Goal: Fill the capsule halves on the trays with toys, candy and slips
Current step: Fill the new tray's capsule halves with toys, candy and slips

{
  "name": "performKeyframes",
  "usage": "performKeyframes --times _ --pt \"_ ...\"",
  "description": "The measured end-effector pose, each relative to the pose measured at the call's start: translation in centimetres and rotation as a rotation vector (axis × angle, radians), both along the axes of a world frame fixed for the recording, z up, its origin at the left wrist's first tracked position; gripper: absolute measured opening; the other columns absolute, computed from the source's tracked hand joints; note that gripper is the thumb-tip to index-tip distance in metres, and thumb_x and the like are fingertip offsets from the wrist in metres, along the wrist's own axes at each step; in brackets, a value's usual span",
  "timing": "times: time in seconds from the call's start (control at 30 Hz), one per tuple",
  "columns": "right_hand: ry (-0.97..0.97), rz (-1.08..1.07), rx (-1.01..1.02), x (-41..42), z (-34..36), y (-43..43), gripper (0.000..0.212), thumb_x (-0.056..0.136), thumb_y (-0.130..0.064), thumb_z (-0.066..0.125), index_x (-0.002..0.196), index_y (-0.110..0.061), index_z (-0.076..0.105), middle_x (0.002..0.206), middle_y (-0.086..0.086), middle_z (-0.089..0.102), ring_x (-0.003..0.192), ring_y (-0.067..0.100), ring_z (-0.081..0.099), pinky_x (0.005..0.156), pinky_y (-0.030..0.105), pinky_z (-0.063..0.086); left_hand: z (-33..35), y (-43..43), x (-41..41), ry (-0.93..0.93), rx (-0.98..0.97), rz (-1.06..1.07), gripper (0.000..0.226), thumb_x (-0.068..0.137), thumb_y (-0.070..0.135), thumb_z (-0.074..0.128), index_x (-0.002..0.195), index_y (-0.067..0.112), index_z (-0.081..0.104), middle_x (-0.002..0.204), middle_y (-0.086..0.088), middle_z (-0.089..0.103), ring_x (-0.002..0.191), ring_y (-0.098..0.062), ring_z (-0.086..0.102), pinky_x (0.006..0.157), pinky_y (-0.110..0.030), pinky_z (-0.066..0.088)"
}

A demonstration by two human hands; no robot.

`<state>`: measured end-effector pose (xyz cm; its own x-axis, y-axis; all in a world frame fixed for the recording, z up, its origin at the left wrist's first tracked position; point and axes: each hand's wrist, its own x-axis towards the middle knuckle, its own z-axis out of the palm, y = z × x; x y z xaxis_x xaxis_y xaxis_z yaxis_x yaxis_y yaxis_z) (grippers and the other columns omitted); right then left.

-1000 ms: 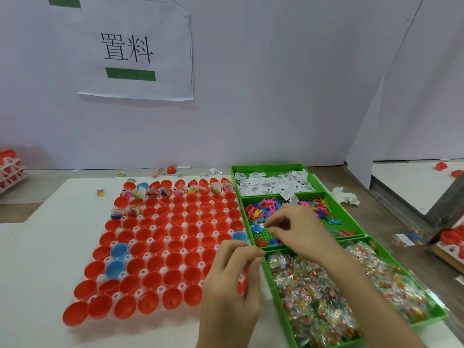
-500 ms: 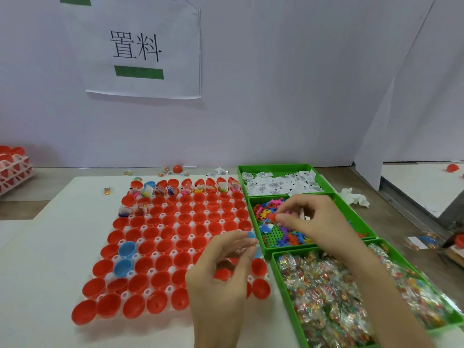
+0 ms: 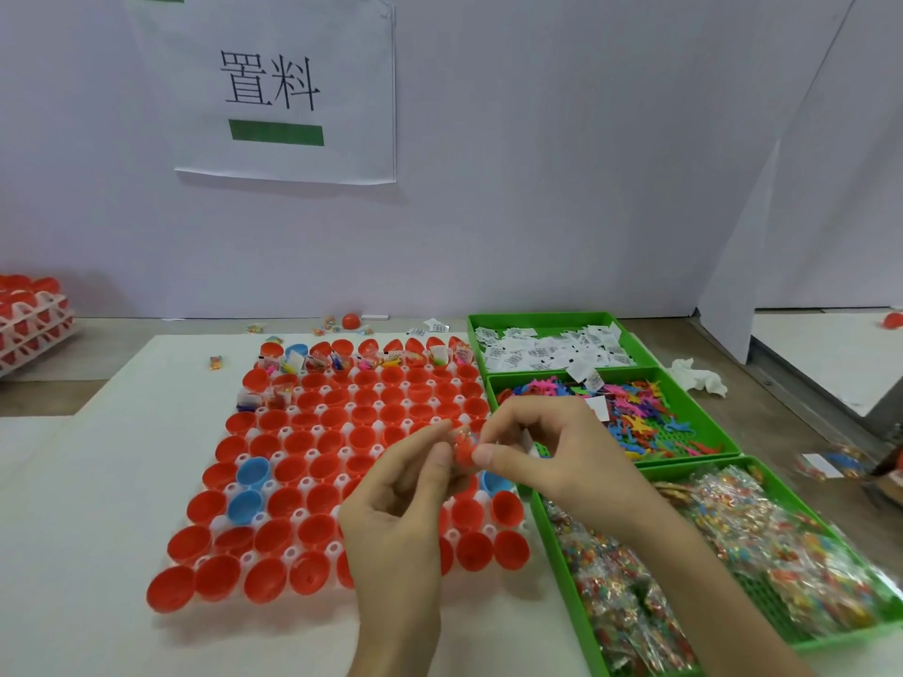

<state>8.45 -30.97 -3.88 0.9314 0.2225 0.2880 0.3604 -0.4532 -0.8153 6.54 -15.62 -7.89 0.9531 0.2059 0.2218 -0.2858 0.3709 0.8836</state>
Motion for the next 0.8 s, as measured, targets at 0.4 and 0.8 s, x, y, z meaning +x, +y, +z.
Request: performKeyframes --times 0.4,0.8 --pt "-0.040 -0.120 0.015 -0.1 -0.1 0.7 0.014 0.084 -0.024 0.078 0.073 -0.026 0.069 0.069 0.002 0.064 0.066 0.017 0.055 0.059 0.019 0.045 -0.3 -0.1 -0.1 0.014 -0.040 -0.066 0.022 0.081 0.015 0.072 0.099 0.027 0.070 0.092 -0.011 0.078 0.089 -0.027 0.076 0.076 -0.025 0.060" --pt "-0.042 -0.090 -0.009 -0.3 -0.4 1.2 0.011 0.082 -0.025 0.079 0.077 -0.028 0.070 0.072 -0.005 0.067 0.067 0.006 0.059 0.064 0.021 0.050 -0.7 0.0 0.3 0.021 -0.079 -0.058 0.018 0.078 0.015 0.073 0.093 0.013 0.062 0.090 -0.017 0.077 0.091 -0.030 0.076 0.076 -0.027 0.060"
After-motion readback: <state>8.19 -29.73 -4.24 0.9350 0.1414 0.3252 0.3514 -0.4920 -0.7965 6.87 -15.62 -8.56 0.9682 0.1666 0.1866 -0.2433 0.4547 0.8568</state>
